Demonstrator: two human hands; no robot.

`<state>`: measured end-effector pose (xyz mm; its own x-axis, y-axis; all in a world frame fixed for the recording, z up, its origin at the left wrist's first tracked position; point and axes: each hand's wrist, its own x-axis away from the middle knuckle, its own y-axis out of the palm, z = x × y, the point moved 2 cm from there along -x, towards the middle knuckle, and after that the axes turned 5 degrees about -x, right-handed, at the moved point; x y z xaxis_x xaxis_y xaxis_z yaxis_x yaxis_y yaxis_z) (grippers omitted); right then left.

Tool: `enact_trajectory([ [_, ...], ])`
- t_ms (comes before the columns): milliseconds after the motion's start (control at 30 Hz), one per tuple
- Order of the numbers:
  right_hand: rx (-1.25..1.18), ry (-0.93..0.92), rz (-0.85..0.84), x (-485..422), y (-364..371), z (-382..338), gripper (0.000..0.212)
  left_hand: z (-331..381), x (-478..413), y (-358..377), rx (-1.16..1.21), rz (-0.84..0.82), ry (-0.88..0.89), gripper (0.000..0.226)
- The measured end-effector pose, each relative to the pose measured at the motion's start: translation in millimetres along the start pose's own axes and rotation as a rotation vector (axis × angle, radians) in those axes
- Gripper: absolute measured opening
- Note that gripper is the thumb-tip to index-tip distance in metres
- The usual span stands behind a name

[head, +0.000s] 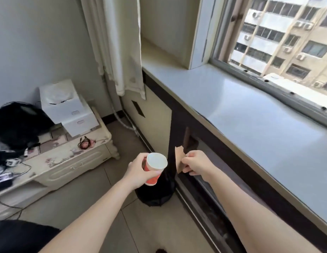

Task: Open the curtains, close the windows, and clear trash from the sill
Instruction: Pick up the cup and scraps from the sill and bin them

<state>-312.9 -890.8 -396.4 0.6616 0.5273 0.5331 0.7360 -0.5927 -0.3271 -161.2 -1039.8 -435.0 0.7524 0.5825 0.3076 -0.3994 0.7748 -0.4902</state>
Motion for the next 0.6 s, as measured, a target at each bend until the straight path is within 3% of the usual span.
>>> enact_trajectory([
  [433,-0.008,0.261,0.161,-279,141,202,0.009,-264,-203,99,0.028,-0.041,-0.059,0.076],
  [600,-0.033,0.339,0.055,-341,178,270,0.031,-338,-241,142,0.039,-0.104,-0.098,0.103],
])
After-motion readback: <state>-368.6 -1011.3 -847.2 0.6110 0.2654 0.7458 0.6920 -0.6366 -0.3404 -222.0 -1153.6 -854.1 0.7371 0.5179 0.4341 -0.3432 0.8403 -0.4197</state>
